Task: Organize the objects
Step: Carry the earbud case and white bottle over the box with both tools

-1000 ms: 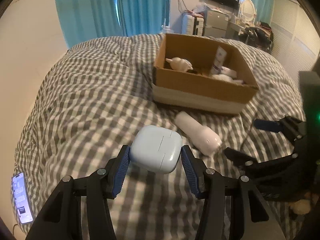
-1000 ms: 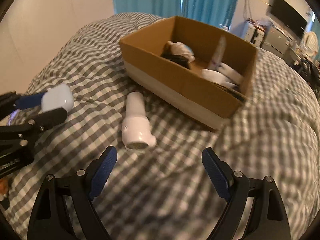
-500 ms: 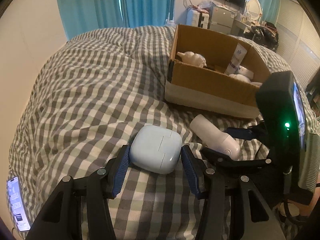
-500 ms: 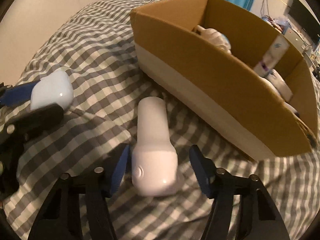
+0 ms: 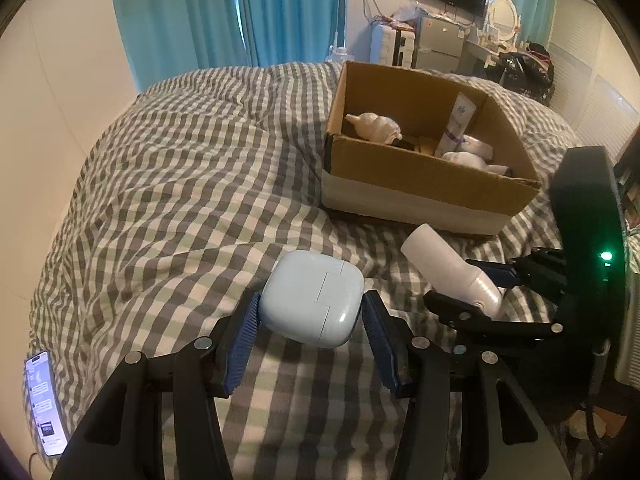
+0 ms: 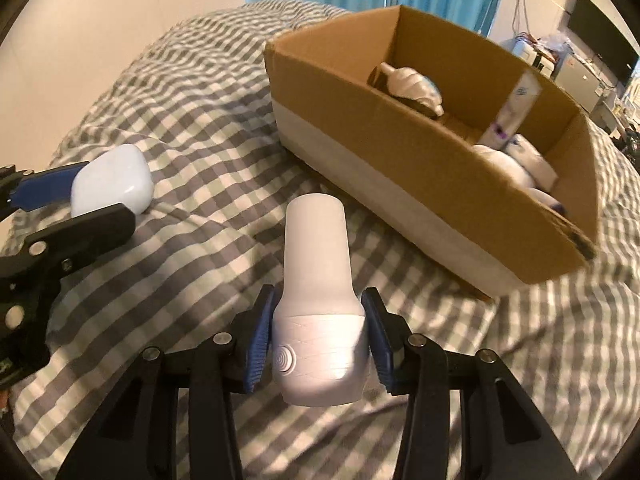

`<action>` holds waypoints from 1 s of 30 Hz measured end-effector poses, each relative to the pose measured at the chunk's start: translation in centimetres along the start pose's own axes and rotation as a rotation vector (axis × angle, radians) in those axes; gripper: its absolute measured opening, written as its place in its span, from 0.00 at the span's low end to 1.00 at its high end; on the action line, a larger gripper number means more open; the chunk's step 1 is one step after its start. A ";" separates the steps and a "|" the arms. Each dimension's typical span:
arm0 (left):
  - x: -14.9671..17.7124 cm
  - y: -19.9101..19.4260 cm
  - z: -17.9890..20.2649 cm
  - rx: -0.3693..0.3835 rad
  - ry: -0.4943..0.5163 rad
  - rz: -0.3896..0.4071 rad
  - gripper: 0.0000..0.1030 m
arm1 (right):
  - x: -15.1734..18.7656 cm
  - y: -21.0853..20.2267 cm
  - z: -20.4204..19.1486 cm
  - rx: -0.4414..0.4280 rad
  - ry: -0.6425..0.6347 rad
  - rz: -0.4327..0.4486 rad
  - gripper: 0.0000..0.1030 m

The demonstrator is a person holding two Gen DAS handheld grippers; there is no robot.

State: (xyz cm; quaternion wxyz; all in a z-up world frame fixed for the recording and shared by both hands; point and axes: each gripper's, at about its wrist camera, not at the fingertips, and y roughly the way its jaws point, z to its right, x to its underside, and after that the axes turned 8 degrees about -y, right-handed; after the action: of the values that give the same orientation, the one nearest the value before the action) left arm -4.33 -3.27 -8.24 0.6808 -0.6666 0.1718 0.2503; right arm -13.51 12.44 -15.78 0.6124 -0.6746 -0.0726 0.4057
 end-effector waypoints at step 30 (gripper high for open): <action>-1.7 -6.8 5.5 0.092 0.061 0.103 0.52 | 3.4 -15.0 2.8 0.131 0.085 0.241 0.42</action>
State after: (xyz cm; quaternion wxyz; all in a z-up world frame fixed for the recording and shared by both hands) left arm -2.40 2.08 -1.34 0.6913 -0.6321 0.2379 0.2567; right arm -7.08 20.23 -3.84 0.6044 -0.6537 0.0614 0.4511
